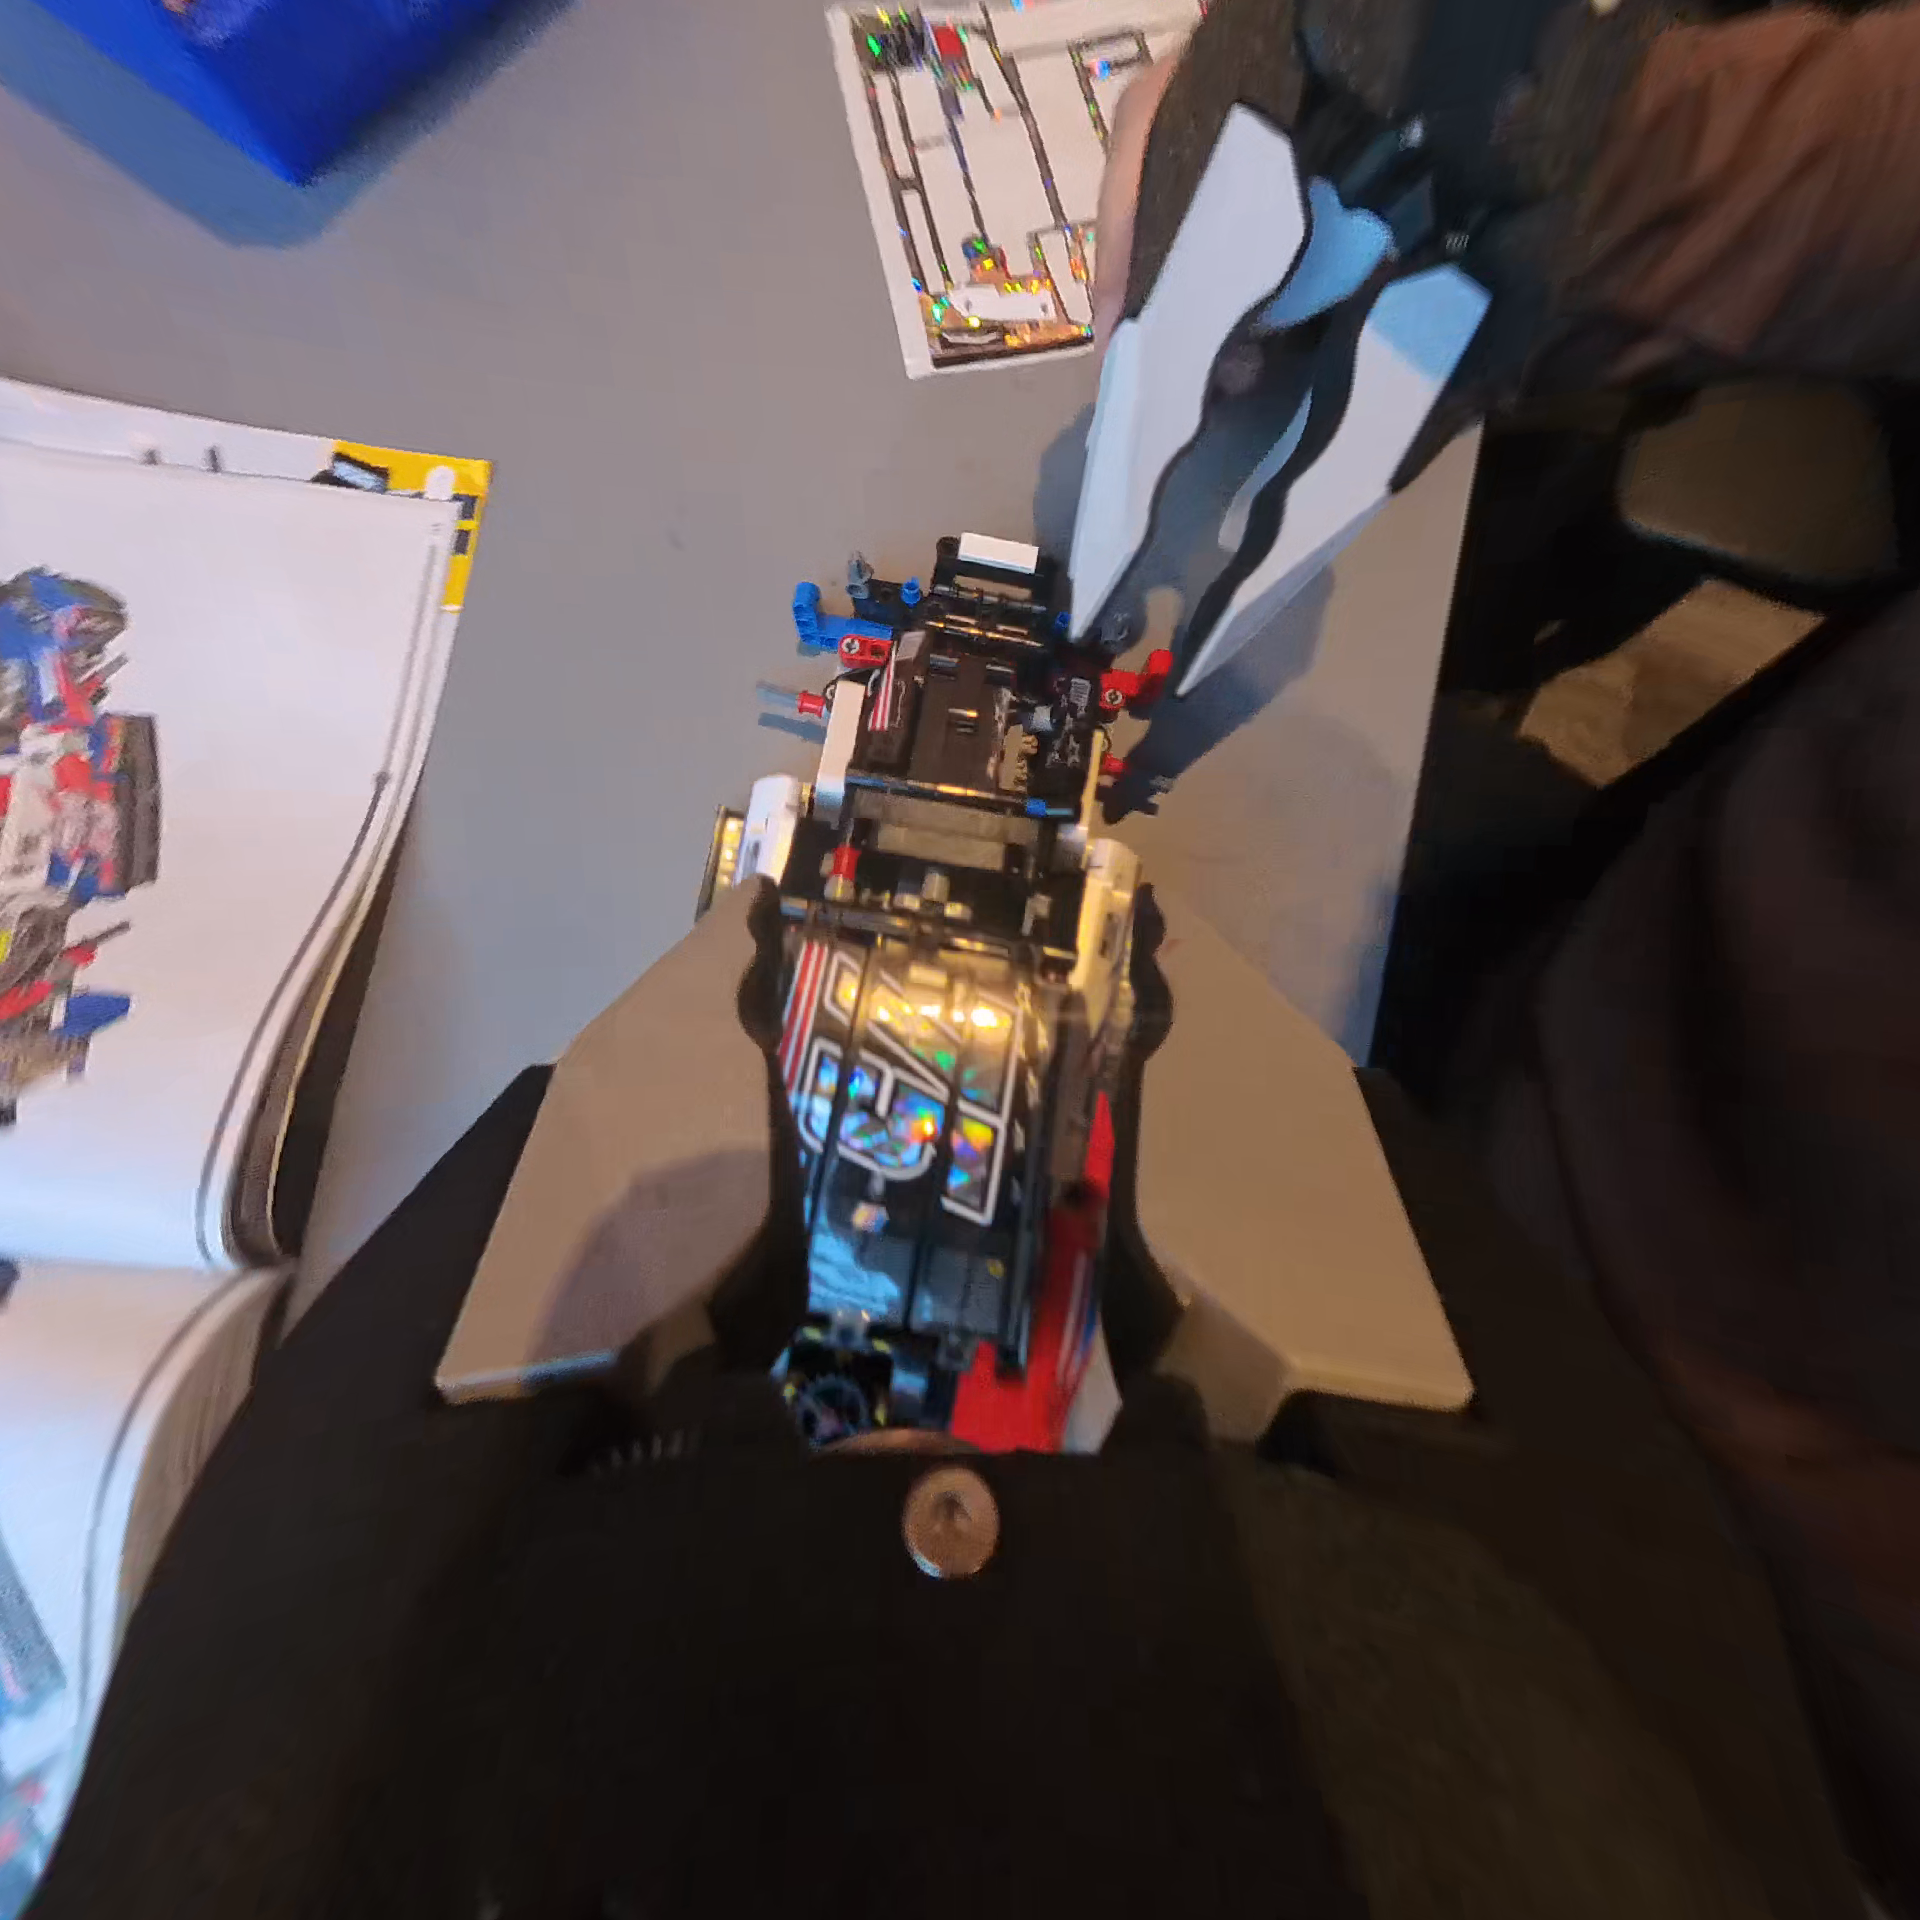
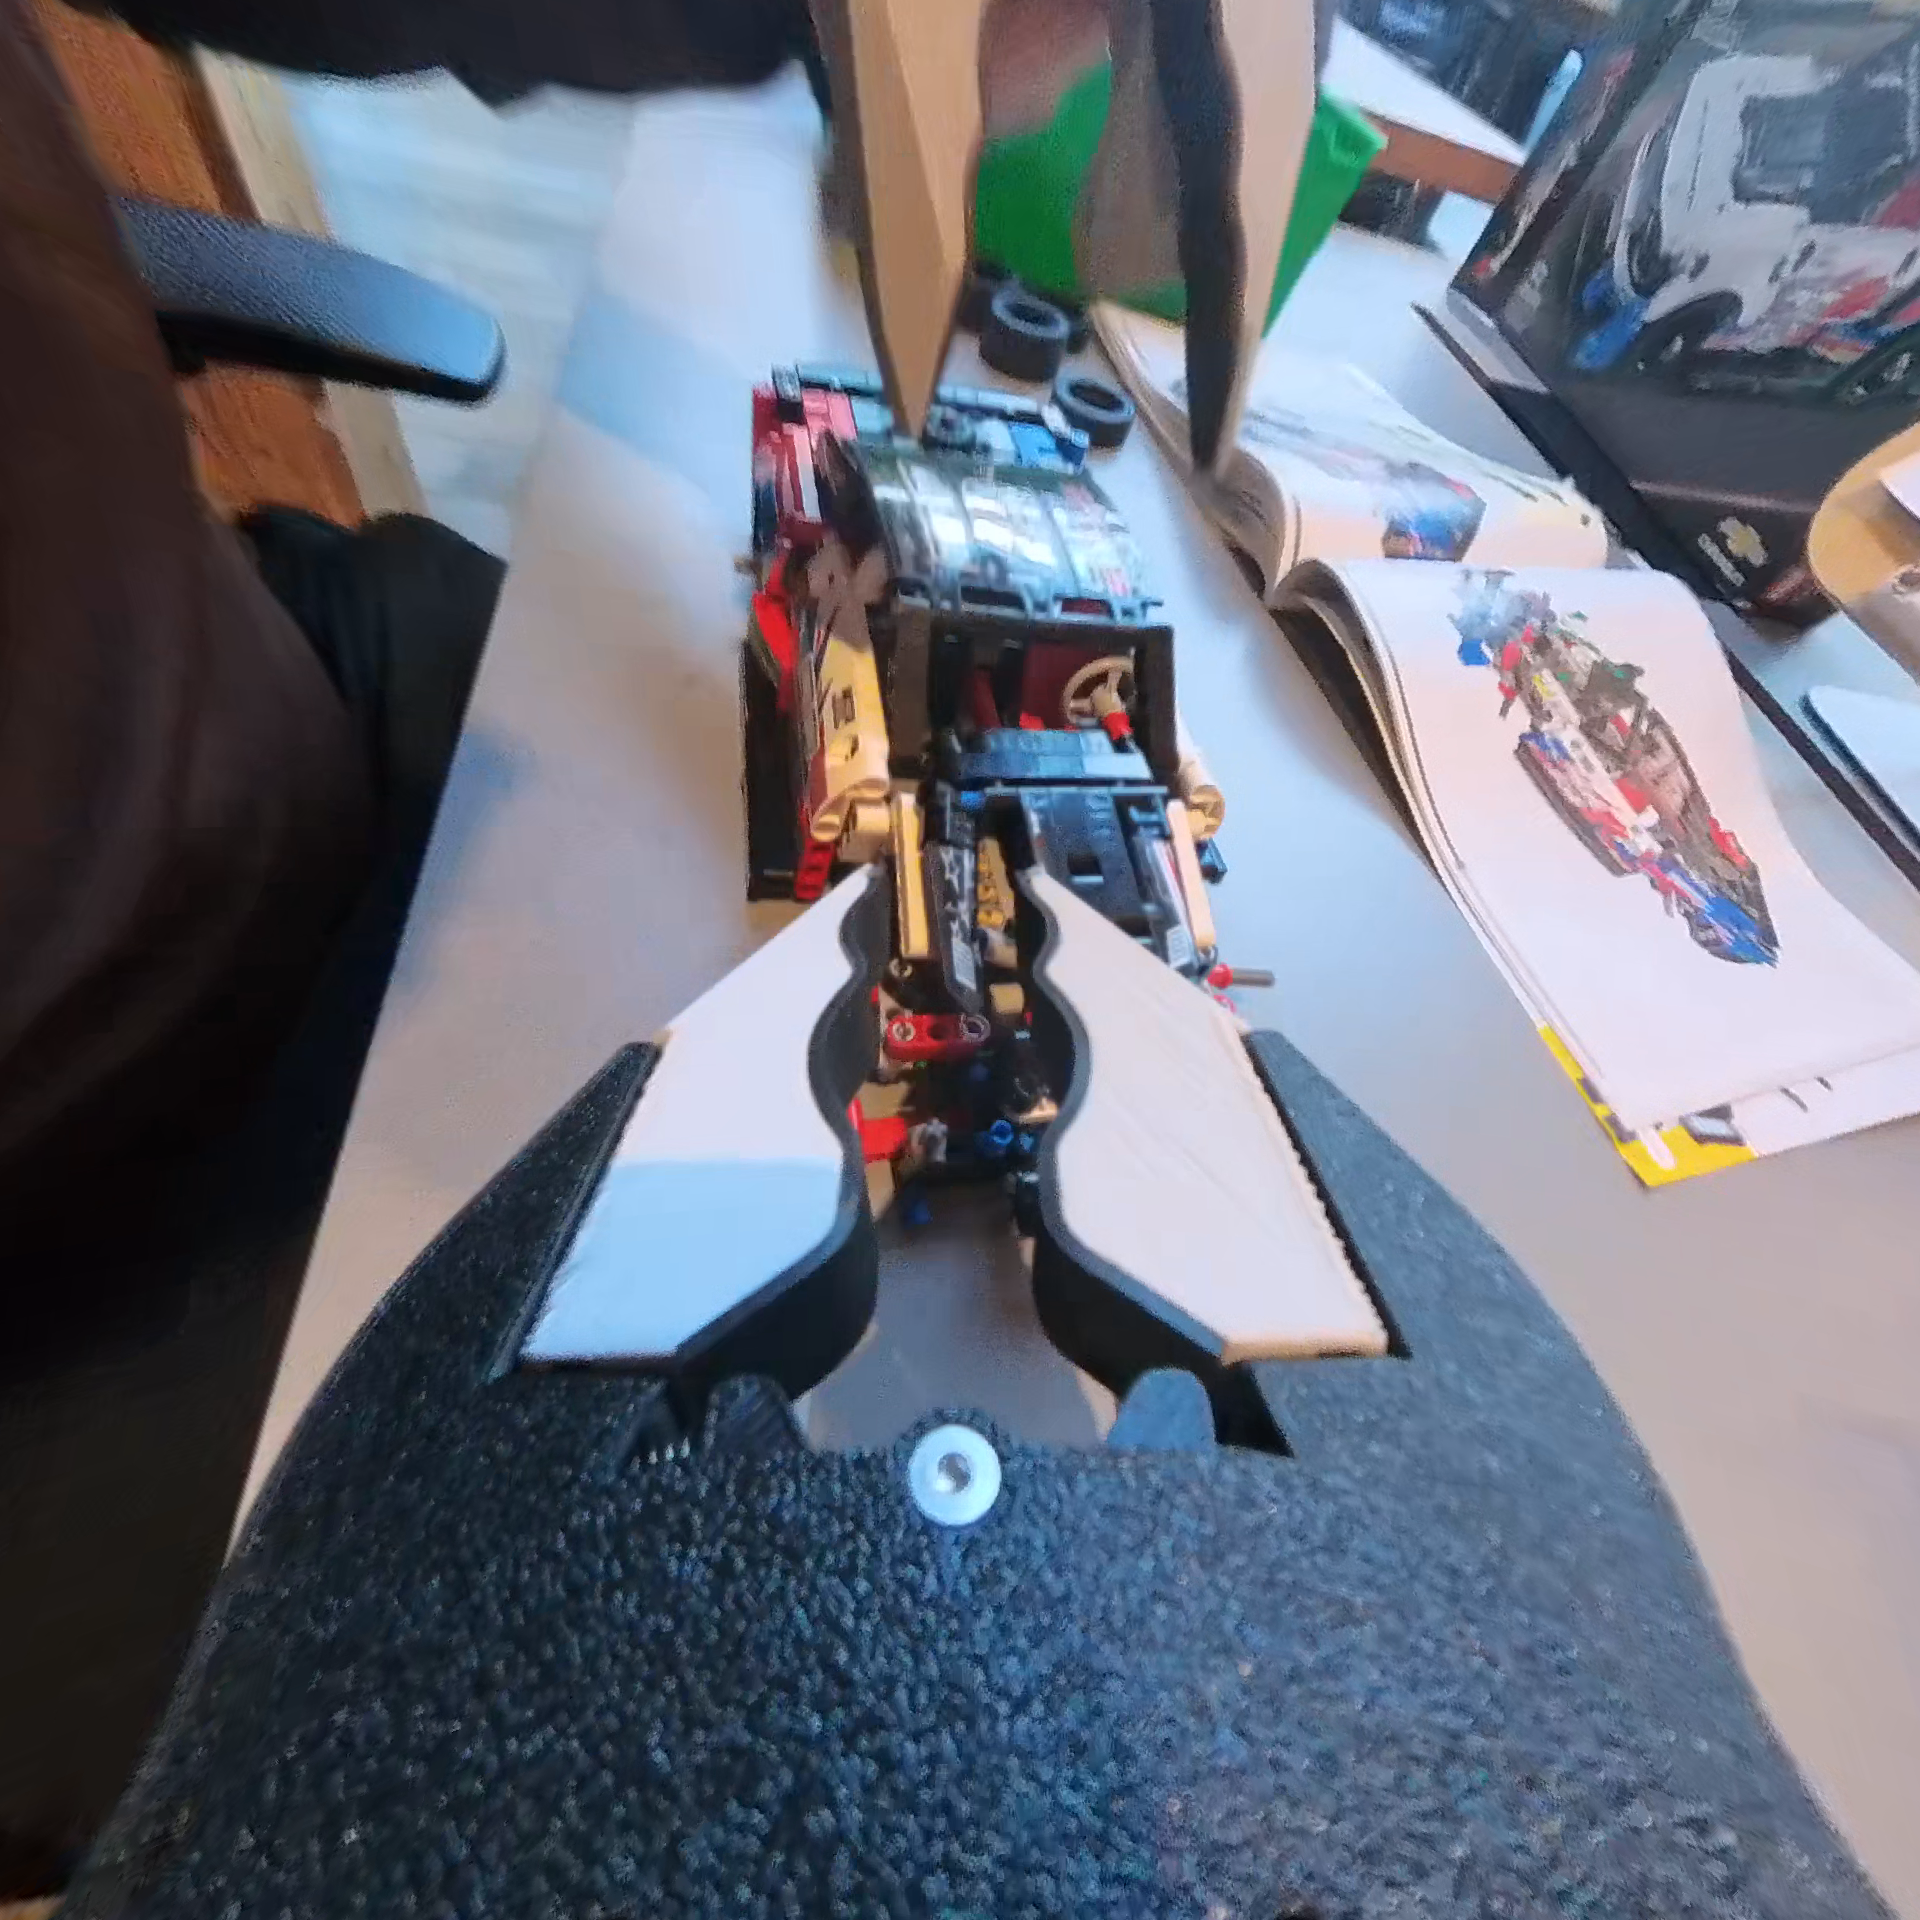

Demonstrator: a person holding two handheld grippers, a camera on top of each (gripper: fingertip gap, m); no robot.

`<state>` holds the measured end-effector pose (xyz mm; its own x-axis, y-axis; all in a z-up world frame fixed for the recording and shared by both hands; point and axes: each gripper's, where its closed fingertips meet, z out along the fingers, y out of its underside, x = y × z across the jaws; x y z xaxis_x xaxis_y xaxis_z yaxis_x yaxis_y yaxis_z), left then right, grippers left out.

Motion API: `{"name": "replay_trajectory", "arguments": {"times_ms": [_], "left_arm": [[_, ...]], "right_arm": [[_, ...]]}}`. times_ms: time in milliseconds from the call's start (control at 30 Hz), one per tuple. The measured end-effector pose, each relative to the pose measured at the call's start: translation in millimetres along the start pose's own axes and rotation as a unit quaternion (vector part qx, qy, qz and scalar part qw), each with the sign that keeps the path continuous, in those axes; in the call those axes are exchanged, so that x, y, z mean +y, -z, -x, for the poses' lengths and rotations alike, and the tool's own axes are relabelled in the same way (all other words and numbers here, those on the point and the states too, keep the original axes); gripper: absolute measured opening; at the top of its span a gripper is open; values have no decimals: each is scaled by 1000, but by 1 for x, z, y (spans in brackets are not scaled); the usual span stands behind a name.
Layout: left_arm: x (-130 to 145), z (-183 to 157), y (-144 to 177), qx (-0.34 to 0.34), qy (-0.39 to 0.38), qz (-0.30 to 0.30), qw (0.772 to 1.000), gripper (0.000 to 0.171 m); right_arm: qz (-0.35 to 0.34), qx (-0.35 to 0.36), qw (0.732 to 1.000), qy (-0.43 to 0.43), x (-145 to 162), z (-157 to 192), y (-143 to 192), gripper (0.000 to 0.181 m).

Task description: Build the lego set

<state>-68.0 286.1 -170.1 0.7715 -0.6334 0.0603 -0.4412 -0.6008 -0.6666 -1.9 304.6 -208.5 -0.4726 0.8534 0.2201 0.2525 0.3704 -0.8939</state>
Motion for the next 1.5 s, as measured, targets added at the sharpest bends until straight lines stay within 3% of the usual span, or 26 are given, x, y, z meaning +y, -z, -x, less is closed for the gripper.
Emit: {"name": "replay_trajectory", "arguments": {"times_ms": [233,400,633,733,867,1000,1067,1100,1167,1367,1500], "left_arm": [[43,-23,27,-23,71,-40,996,64],[69,-35,24,-9,106,-47,993,65],[67,-32,26,3,119,-82,989,61],[61,-24,35,-23,80,-92,992,63],[43,-16,33,-33,20,-96,995,63],[32,-11,12,-37,-47,-80,995,63],[29,-14,4,-36,-80,-74,993,62],[29,-13,1,-42,-100,-68,992,62],[29,-10,-4,-61,-142,-47,987,64],[25,-11,-19,-36,-182,-20,982,63],[20,-1,-20,-39,-177,-28,983,64]], "right_arm": [[132,50,987,73,36,4,-17,23],[160,93,977,109,25,4,-9,5],[194,167,965,53,37,-5,23,4],[217,188,958,-13,58,-4,48,5],[202,171,947,-182,79,6,57,0],[87,161,915,-360,45,2,51,12],[28,101,896,-431,18,12,36,29],[3,74,889,-451,4,16,28,28],[-20,32,881,-472,-15,22,11,1],[31,0,815,-579,-20,13,-23,0],[87,26,804,-588,-3,12,-28,0]]}}
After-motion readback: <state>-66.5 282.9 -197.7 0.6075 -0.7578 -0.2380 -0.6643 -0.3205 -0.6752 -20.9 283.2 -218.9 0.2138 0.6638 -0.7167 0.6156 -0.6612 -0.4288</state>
